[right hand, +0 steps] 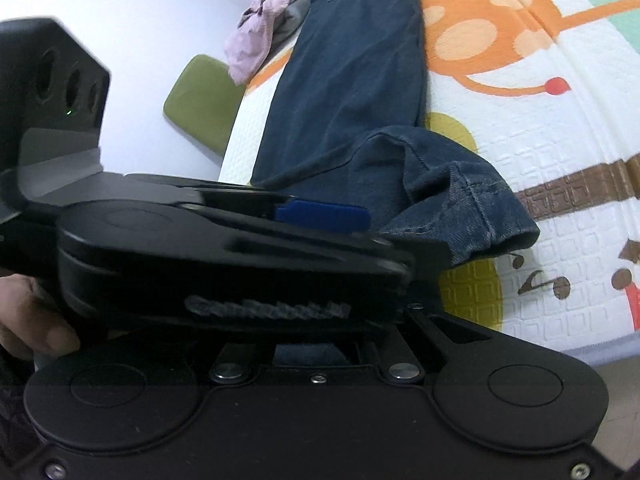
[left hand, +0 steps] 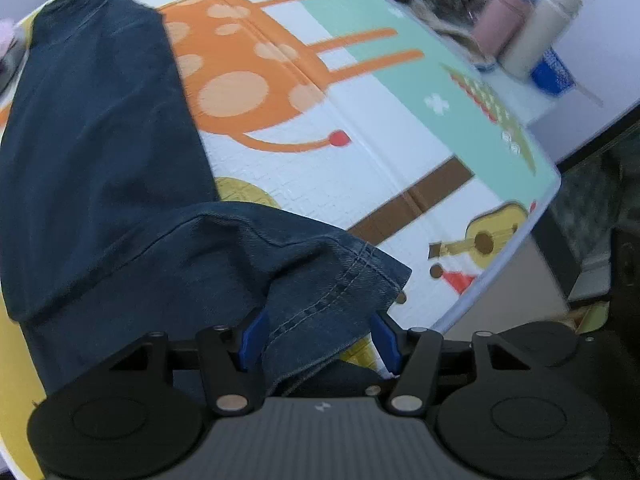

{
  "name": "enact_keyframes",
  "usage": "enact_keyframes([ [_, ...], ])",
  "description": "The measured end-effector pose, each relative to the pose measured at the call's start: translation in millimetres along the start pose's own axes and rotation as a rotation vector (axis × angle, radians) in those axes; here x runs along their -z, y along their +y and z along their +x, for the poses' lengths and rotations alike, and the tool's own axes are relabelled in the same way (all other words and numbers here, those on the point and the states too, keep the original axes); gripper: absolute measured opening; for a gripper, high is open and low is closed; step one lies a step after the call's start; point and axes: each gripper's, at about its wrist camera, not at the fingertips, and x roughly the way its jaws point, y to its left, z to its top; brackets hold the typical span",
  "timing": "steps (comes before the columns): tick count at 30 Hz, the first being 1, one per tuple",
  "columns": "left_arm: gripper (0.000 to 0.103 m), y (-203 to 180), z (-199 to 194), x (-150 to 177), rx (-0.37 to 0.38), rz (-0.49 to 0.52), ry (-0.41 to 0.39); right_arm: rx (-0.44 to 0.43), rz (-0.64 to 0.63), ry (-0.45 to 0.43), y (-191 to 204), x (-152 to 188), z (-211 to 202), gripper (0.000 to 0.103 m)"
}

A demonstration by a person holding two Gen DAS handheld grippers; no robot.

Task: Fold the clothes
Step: 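Lift the held hems and fold them toward the waistband with both grippers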

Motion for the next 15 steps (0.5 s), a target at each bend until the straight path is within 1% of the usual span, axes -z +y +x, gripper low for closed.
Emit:
enact_keyframes([
  [5, 0.06, -14.5, 8.2, -6.7, -0.015, 0.118, 0.051, 0.015, 0.048, -0.044, -0.6, 9.3, -2.0, 0.004],
  [10, 0.063, -23.9, 13.7, -10.9, -0.006, 0.209, 0.096, 0.031, 0.107, -0.123, -0.2, 22.3, -6.7, 0.004],
  [15, 0.069, -32.4, 22.7, -13.0, -0.015, 0.26, 0.131, 0.056, 0.172, -0.184, -3.3, 33.4, -10.3, 0.004],
])
